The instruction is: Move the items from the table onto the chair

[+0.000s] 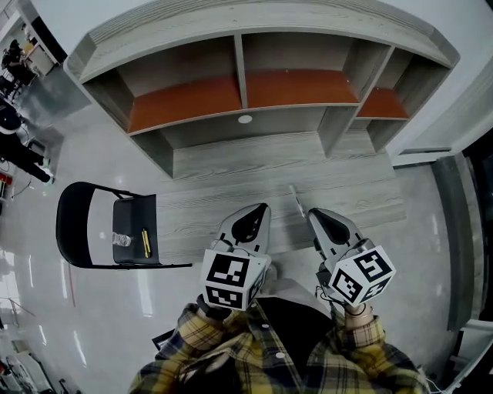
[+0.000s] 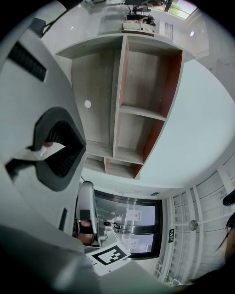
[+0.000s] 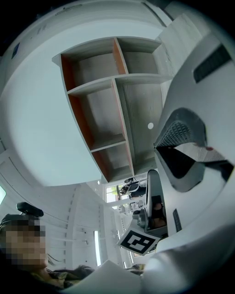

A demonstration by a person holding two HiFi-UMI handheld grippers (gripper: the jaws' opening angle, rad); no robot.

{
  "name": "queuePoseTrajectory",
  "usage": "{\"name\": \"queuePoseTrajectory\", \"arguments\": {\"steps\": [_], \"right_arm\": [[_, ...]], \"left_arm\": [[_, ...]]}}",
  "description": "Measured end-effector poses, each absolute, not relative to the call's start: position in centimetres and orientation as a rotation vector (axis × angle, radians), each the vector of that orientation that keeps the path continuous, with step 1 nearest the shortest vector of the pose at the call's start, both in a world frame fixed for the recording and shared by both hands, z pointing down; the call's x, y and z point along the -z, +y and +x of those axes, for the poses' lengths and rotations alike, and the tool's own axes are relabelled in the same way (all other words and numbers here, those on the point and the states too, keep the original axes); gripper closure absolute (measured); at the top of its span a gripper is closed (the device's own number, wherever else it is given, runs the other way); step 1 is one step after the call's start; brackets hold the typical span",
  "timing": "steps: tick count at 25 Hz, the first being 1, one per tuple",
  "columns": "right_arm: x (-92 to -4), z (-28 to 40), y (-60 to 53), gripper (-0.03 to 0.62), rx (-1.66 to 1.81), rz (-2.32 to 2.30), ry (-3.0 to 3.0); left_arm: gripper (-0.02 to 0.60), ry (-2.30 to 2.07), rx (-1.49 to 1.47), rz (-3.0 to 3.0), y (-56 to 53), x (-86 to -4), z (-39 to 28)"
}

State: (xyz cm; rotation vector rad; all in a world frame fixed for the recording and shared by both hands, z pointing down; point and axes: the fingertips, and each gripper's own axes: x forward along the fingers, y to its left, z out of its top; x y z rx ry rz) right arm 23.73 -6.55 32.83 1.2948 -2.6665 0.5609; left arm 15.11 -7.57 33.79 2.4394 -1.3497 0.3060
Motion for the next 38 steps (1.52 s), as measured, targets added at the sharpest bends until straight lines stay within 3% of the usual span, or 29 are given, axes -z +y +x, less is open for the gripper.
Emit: {"name": "queuePoseTrajectory", "arguments": {"steps": [22,38], "right_arm": [[-34.3,23.5,-7.8,0.577,-0.584,1.289,-2.634],[-49.5,25.1,-14.2,0.572,-0.774,1.177,-2.367]], "left_arm": [[0.578,-1.348,-0.288,2.394,-8.2,-34.3,13.7],[0.578,-1.470,-0.384,2.149,-6.2,-39.9,8.0]]}}
